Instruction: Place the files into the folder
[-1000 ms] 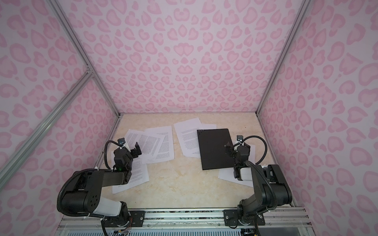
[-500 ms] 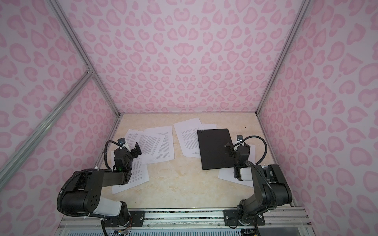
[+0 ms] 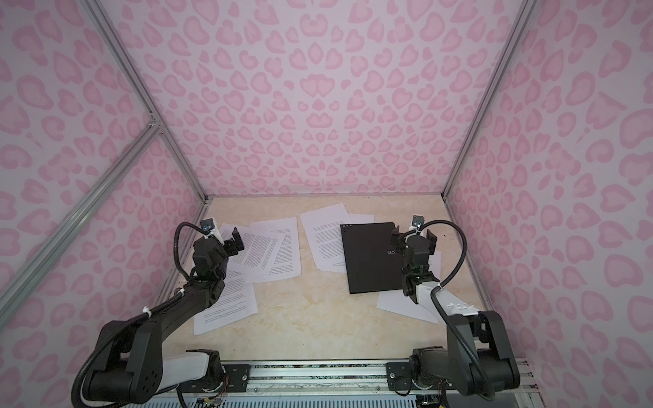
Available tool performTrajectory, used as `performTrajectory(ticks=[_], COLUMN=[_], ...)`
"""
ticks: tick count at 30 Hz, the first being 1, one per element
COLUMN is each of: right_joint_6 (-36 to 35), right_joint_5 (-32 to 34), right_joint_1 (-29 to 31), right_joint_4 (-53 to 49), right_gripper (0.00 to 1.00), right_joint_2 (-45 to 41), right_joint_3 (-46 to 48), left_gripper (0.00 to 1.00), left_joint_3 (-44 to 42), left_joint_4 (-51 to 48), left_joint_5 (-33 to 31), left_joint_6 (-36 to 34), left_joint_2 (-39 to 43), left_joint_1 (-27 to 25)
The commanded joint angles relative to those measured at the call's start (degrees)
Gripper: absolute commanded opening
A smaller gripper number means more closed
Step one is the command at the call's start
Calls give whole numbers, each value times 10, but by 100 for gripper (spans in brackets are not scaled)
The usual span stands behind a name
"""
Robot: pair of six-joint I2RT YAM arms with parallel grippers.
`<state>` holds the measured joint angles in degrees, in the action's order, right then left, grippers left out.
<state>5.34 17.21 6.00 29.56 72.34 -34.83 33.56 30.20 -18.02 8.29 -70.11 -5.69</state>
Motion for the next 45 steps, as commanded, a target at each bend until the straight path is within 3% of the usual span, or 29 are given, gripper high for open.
performTrajectory(ticks=[1,2,4,8,11,15,17,19,24,28,30,34,45], right_joint_6=[142,180,263,290,318,399,448,497,636,694,714,727,743], right_joint_5=[60,59,-13,-275,-335,-391,-375,-350,-237,-141,-137,-142,-209], right_joint_1=[-1,-10,-47,-129,-135,-133,-107,-73,70,155,175,192,231], right_joint_4=[-238,-256,-349,-380,-309,-288,-267,-233,-185,-187,-181,-147,16], right_gripper=[100,100,100,100,100,100,100,100,94,94,93,94,89], right_joint_2=[-24,-25,-22,-12,-54,-132,-189,-247,-370,-451,-462,-425,-153], right_joint_3=[-46,-56,-95,-116,-54,24,85,147,276,326,342,350,298], left_gripper=[97,97,97,97,97,97,97,97,97,97,98,97,97], left_joint_3=[65,85,105,90,70,88,108,119,114,82,72,72,70], left_joint_4=[-284,-337,-396,-420,-446,-527,-577,-613,-647,-640,-631,-630,-629], left_joint_5=[18,31,93,223,286,368,424,439,419,381,383,385,372], left_joint_6=[147,192,229,265,304,286,246,227,177,176,178,175,173], left_joint_2=[57,72,103,190,237,280,294,310,369,393,394,392,402], left_joint_1=[-5,-3,5,13,13,13,13,13,13,13,12,12,12])
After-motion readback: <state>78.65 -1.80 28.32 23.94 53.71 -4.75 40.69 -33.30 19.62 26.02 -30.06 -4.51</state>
